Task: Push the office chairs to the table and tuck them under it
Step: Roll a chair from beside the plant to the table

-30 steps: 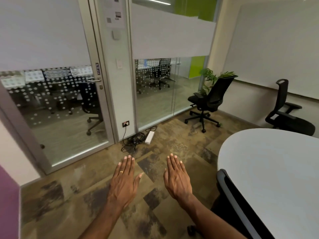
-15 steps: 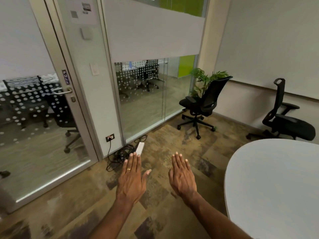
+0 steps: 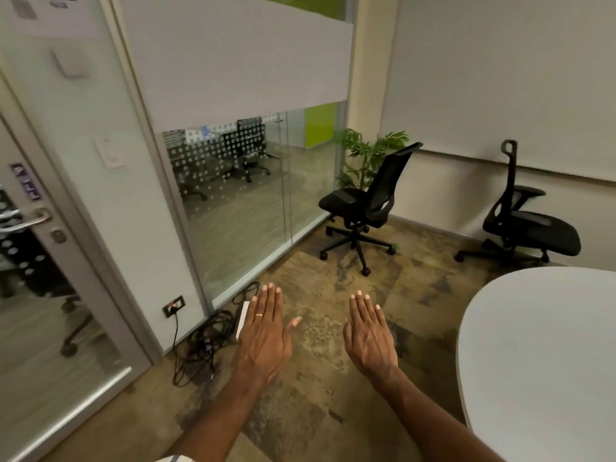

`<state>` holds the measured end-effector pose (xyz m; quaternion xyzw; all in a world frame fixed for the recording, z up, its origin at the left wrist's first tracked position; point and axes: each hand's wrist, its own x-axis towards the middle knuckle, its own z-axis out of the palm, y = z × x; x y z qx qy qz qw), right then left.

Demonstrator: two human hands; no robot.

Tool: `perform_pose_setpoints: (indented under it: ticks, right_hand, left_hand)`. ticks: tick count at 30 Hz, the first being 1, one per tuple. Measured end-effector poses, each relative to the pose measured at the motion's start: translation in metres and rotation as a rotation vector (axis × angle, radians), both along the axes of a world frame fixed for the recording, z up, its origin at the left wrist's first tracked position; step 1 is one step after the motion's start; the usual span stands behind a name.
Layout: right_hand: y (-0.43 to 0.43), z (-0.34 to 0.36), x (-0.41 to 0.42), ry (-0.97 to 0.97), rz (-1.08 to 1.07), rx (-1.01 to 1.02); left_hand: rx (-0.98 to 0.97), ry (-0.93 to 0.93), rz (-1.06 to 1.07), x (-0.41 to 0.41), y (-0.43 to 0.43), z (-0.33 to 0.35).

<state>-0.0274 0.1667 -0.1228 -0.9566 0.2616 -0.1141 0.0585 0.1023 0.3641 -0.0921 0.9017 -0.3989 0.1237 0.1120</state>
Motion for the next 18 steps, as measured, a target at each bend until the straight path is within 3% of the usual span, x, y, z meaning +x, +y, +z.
perform_pose_setpoints:
  ticks: [8, 18]
  right_hand:
    - [-0.048, 0.014, 0.094, -0.06, -0.095, 0.023]
    - [-0.17, 0.017, 0.173, -0.061, -0.148, -0.008]
  left_hand:
    - [-0.003, -0.026, -0.11, 0.134, -0.079, 0.015]
    - [-0.02, -0.095, -0.217, 0.215, -0.209, 0.015]
